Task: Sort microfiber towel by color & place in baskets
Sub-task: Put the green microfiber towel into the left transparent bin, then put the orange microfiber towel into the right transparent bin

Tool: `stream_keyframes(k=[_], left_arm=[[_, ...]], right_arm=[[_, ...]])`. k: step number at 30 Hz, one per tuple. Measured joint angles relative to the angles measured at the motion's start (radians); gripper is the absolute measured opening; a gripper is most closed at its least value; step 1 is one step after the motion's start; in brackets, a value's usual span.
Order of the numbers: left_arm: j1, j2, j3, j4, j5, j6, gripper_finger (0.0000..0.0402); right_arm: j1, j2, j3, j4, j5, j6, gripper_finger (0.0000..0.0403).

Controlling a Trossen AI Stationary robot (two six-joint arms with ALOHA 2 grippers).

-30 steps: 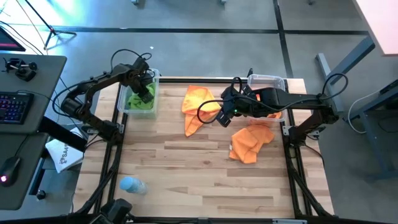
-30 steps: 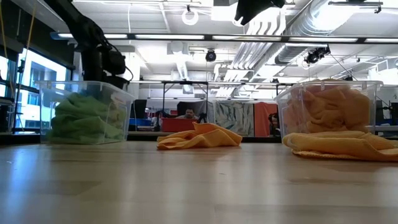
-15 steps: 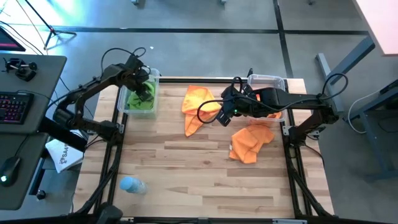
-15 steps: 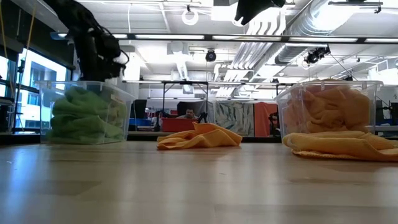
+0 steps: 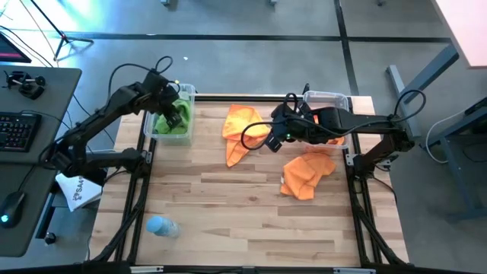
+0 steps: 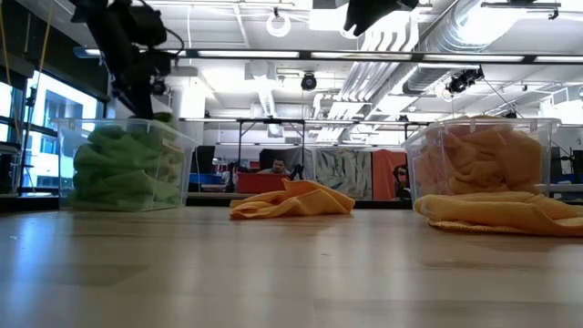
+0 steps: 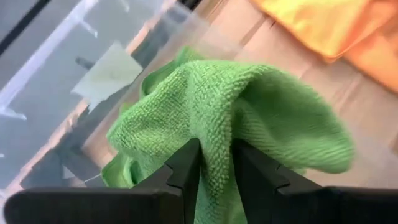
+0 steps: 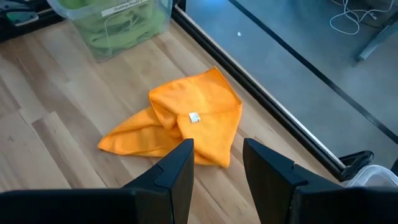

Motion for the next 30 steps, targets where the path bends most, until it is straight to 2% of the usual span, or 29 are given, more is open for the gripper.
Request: stream_keyframes(k=[5,12,20,26,30], left_arm=[[-0.044,-0.027,0.062,-0.001,-0.003,-0.022,0.0083],[-0.098,-0.027,0.173,0.004,-0.005,-0.029,0.0083],[-0.154,-0.026,0.188,-0.001,-0.006,-0.061,0.0083],[-0.177,-0.026,0.188,0.000,-0.006,-0.082,0.0083],[-0.199,-0.026,0.188,0.004,-0.002,-0.082,0.0083]], right_arm=[[0.000,0.000,0.000,0.015,-0.001,0.006,0.0133],[0.011,0.000,0.000,-0.027,-0.018,0.124,0.0133],[0.110,0.000,0.000,-0.282,-0.023,0.464,0.0133],[0.207,0.005,0.000,-0.364,-0.024,0.725,0.0133],[0.257,0.055,0.001,-0.455,-0.043,0.885,0.0133]])
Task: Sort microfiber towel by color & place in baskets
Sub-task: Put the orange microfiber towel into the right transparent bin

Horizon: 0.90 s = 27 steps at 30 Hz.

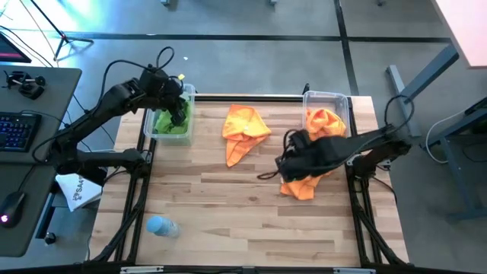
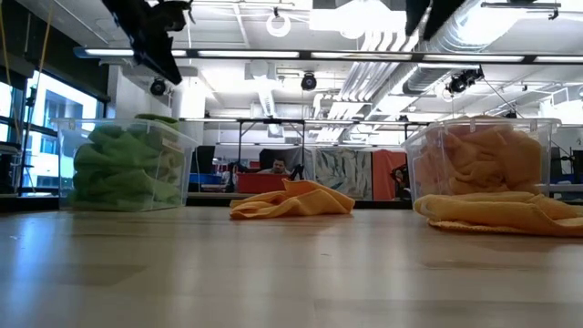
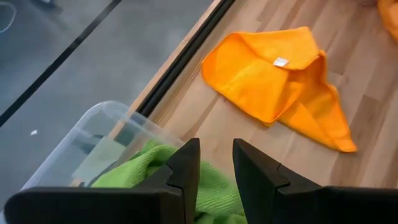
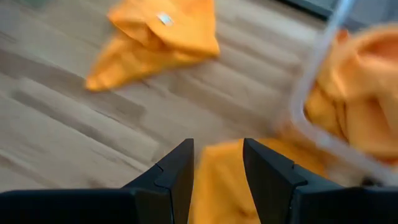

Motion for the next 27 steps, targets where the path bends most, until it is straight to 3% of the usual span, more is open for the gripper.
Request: stream_keyframes(k=[6,11,20,27], left_arm=[[-0.049,0.000,0.000,0.010,0.057,0.002,0.0083],[-0.106,0.000,0.000,0.017,0.151,0.002,0.0083],[-0.245,0.000,0.000,0.120,0.191,-0.024,0.0083],[-0.328,0.000,0.000,0.137,0.185,-0.026,0.0083]], right_arm=[[0.029,0.111,-0.031,0.022,-0.066,0.094,0.0133],[0.031,0.134,-0.149,0.063,-0.193,0.171,0.0133],[0.081,0.040,-0.493,0.442,-0.334,0.258,0.0133],[0.092,0.042,-0.667,0.641,-0.413,0.286,0.0133]])
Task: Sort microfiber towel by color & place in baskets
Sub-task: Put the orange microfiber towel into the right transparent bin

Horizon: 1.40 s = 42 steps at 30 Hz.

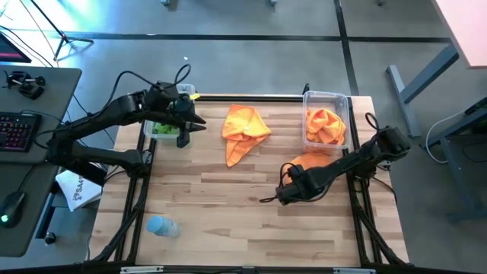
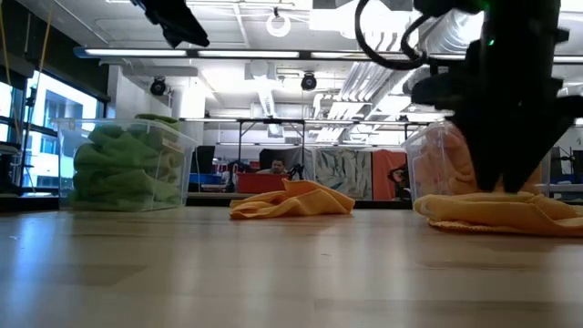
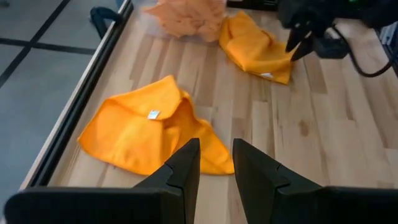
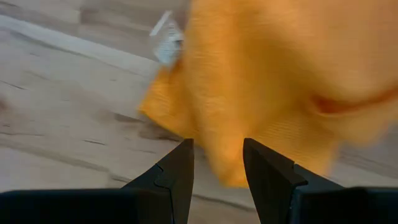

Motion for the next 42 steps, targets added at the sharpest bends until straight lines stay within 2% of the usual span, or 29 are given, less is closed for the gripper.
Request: stream_keyframes(k=[5,15,18,23,25,28,32,39,42], left_arm=[[-0.038,0.005,0.000,0.021,-0.003,0.000,0.0083],[-0.081,0.095,0.000,0.054,-0.005,-0.012,0.0083],[-0.116,0.134,-0.001,0.052,-0.005,-0.025,0.0077],[-0.181,0.158,-0.015,0.128,-0.004,-0.024,0.0051],[-0.199,0.138,-0.054,0.201,-0.007,-0.040,0.0032],[-0.228,0.077,-0.150,0.348,-0.042,-0.076,0.0005],[-0.273,-0.022,-0.279,0.454,-0.139,-0.106,0.0002],[-0.329,-0.179,-0.507,0.658,-0.174,-0.244,0.0000],[-0.341,-0.245,-0.581,0.706,-0.190,-0.258,0.0000]], right_arm=[[0.000,0.000,-0.084,0.168,0.010,-0.018,0.0133],[-0.007,-0.004,-0.198,0.193,0.031,0.034,0.0127],[-0.008,-0.004,-0.200,0.205,0.029,0.029,0.0101],[0.003,0.000,-0.183,0.227,0.064,0.026,0.0018],[0.011,0.002,-0.175,0.234,0.088,0.026,0.0009],[0.013,0.002,-0.173,0.243,0.086,0.034,0.0024],[0.013,0.002,-0.172,0.273,0.085,0.033,0.0016],[0.012,-0.038,-0.171,0.397,0.090,-0.008,0.0005],[0.011,-0.097,-0.171,0.418,0.140,-0.009,0.0003]])
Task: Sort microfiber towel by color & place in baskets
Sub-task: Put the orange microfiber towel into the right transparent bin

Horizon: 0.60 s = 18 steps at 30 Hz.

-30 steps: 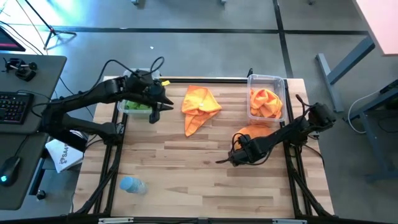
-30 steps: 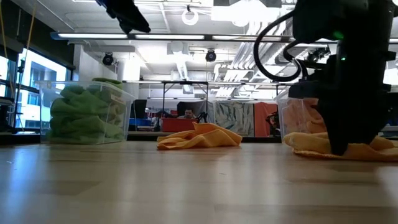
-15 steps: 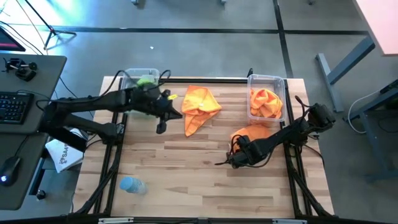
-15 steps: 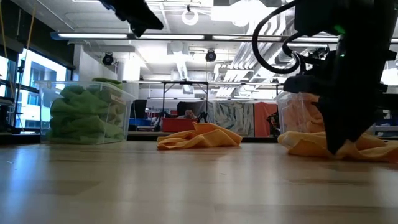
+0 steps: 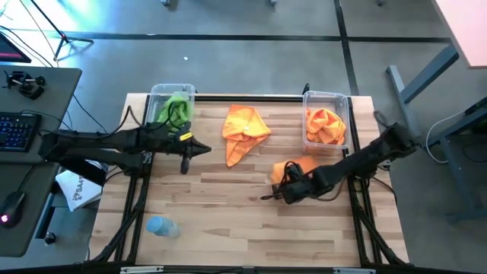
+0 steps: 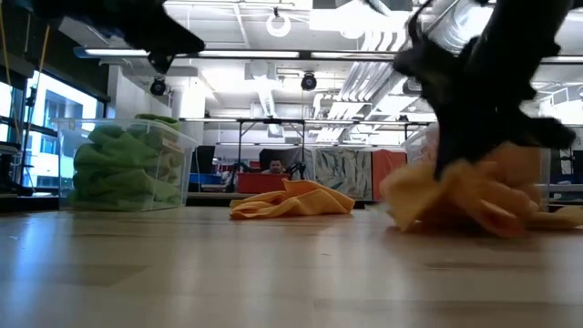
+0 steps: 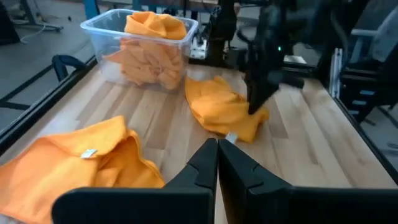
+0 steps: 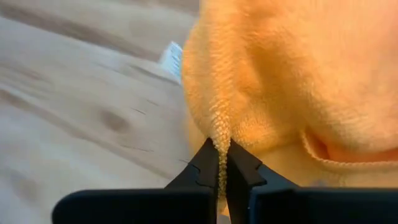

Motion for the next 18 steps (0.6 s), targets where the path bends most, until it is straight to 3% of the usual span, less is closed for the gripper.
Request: stream_keyframes(k=[7,13,18], left_arm=[[-0.052,-0.140,-0.148,0.005,0.001,0.028,0.0000],[-0.090,-0.268,-0.241,0.045,-0.035,0.000,0.0000],[-0.112,-0.341,-0.271,0.015,-0.058,0.024,0.0000]], right_arm=[[0.000,-0.173,0.086,-0.076,0.169,-0.111,0.0001],[0.000,-0.199,0.349,-0.343,0.340,-0.251,0.0001],[-0.020,-0.185,0.558,-0.501,0.397,-0.350,0.0000]])
